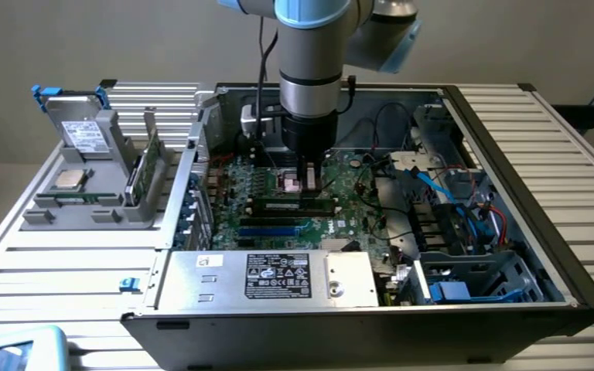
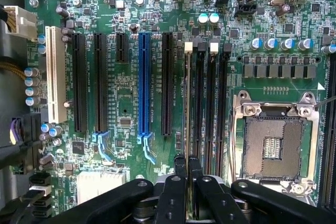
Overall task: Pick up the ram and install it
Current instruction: 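Insert the ram into the slot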
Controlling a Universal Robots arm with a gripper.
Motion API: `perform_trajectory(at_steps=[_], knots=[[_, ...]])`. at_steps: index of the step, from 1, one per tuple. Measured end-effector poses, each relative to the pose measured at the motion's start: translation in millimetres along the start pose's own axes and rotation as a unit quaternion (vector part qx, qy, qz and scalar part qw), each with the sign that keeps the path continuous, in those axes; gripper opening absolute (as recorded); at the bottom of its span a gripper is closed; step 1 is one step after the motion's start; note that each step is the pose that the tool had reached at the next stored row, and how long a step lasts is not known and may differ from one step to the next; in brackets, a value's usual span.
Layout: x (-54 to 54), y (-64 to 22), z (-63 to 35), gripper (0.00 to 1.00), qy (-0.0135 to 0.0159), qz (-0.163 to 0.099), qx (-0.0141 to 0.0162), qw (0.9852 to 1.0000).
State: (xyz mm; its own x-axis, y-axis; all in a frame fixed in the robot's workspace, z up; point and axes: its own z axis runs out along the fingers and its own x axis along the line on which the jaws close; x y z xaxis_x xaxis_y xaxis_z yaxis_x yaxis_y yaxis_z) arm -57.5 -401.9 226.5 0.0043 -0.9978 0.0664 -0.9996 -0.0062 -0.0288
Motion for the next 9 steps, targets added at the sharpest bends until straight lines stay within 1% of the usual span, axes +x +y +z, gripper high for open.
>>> perform_trajectory(at_steps=[5, 9], knots=[[-0.9, 0.2, -0.1, 0.13, 0.0012, 0.000, 0.0033, 1.0000], [-2.2, 2.0, -0.8, 0.13, 0.0024, 0.000, 0.0059, 1.0000]])
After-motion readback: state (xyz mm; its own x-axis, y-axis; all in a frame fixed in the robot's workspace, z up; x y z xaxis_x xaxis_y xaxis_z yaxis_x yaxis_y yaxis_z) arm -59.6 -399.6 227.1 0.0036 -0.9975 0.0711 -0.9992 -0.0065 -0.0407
